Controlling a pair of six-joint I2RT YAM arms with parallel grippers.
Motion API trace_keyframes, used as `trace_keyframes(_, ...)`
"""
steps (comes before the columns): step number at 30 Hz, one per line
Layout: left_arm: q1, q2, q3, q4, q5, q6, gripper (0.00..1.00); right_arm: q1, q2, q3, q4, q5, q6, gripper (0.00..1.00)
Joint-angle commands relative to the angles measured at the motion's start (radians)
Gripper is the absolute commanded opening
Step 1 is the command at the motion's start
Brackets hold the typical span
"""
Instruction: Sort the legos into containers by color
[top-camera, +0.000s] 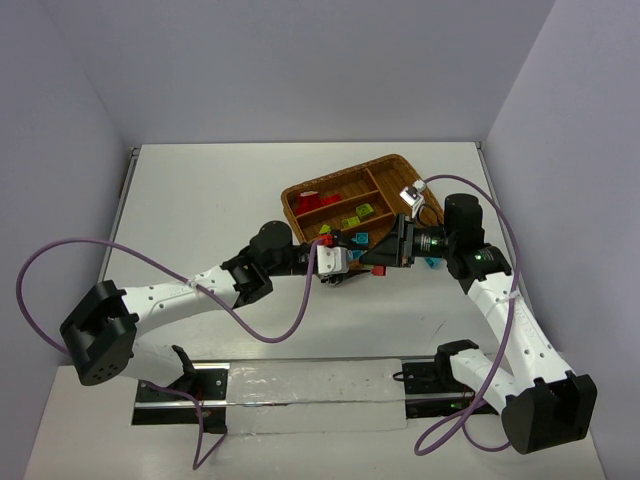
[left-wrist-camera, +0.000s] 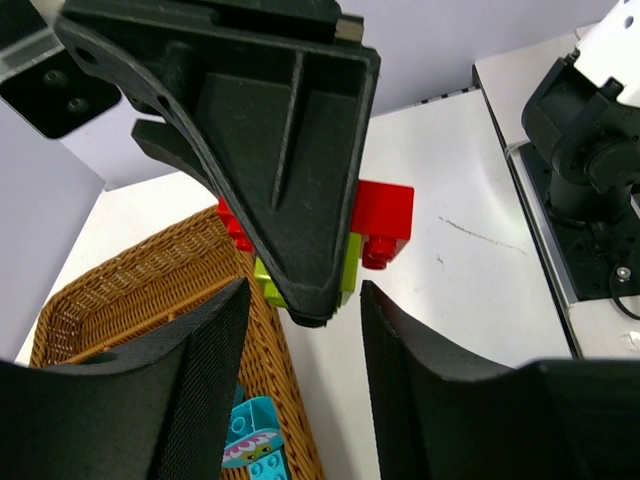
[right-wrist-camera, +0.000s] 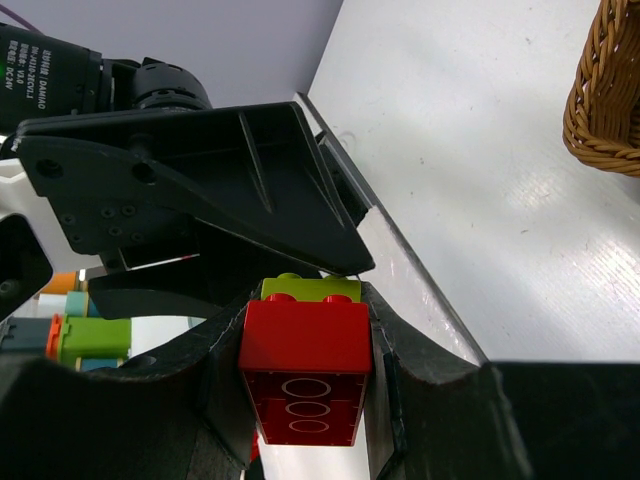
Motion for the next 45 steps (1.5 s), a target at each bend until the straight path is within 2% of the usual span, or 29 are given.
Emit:
trace_keyframes(1,-0.007,-0.004,0.056,0.070,0.021,-0.009,0.56,0.009,-0.021,0.011,0.039,-0.025,0.013,0.00)
trace_keyframes(5,-0.008,0.000,0.056,0.083,0.021,-0.013,0.56,0.011,-0.021,0.008,0.043,-0.027,0.017,0.00)
trace_keyframes(9,-0.007,0.006,0.059,0.081,0.031,-0.016,0.49,0.011,-0.020,0.006,0.048,-0.027,0.020,0.00)
trace_keyframes(15,-0.007,0.010,0.066,0.067,0.039,-0.016,0.19,0.012,-0.020,0.004,0.051,-0.027,0.022,0.00)
trace_keyframes(17,-0.007,0.016,0.078,0.051,0.038,-0.019,0.02,0.014,-0.019,0.001,0.053,-0.025,0.023,0.00)
trace_keyframes(20,-0.007,0.023,0.090,0.028,0.028,-0.024,0.00,0.015,-0.018,-0.002,0.051,-0.022,0.022,0.01)
trace_keyframes(21,-0.007,0.022,0.087,0.025,0.028,-0.024,0.00,0.015,-0.018,-0.002,0.048,-0.019,0.022,0.07)
trace_keyframes(25,-0.007,0.012,0.055,0.044,0.020,-0.033,0.00,0.014,-0.012,0.017,0.006,0.009,-0.001,0.49)
trace_keyframes(29,-0.007,0.000,0.036,0.053,0.009,-0.040,0.00,0.014,-0.012,0.029,-0.001,0.017,-0.007,0.53)
trace_keyframes(31,-0.007,0.000,0.033,0.044,0.001,-0.044,0.00,0.012,-0.008,0.031,-0.005,0.021,-0.007,0.63)
trace_keyframes(36,-0.006,0.002,0.017,0.042,-0.002,-0.053,0.00,0.012,-0.006,0.031,-0.008,0.029,-0.008,0.73)
trace_keyframes(39,-0.007,0.001,0.003,0.035,-0.008,-0.061,0.00,0.011,-0.009,0.041,-0.031,0.042,-0.015,0.94)
trace_keyframes(40,-0.006,0.000,-0.004,0.038,-0.011,-0.065,0.00,0.011,-0.009,0.045,-0.043,0.049,-0.020,0.97)
trace_keyframes(45,-0.005,-0.009,-0.035,0.050,-0.029,-0.080,0.00,0.003,-0.015,0.060,-0.071,0.078,-0.037,0.97)
